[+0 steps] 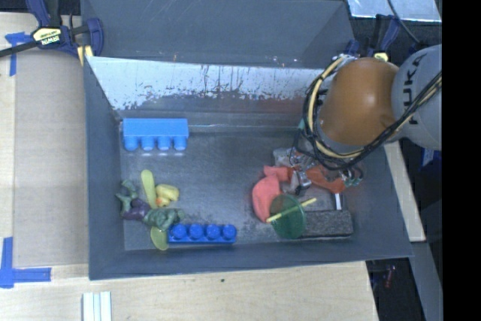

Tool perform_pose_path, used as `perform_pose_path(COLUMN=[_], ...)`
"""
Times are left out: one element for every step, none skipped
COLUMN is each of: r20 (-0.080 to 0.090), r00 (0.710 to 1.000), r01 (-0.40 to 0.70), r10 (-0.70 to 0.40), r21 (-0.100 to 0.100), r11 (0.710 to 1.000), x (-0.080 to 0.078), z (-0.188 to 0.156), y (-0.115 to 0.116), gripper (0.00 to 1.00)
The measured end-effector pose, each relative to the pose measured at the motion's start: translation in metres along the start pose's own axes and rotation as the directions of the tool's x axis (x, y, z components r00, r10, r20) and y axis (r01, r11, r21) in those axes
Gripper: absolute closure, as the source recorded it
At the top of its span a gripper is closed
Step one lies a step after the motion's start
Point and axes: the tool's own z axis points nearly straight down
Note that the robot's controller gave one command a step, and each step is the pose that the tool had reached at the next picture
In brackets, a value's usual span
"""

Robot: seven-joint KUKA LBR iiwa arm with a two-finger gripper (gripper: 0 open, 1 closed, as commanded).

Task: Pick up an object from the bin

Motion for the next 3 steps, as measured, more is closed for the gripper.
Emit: perform_pose_path(r20=[0.0,-0.001,-0.003], r00=[1.0,0.999,1.0], r01=[0.0,-0.034,-0.027], r10=[0.0,0.034,0.027], r21=[0.0,-0.001,-0.002], r11=[1.0,0.999,1.0], x=[0.0,-0.001,-0.01], z=[0.0,-0.062,-0.145], y=[0.0,-0.007,-0.009], gripper=[1.0,1.0,1.0])
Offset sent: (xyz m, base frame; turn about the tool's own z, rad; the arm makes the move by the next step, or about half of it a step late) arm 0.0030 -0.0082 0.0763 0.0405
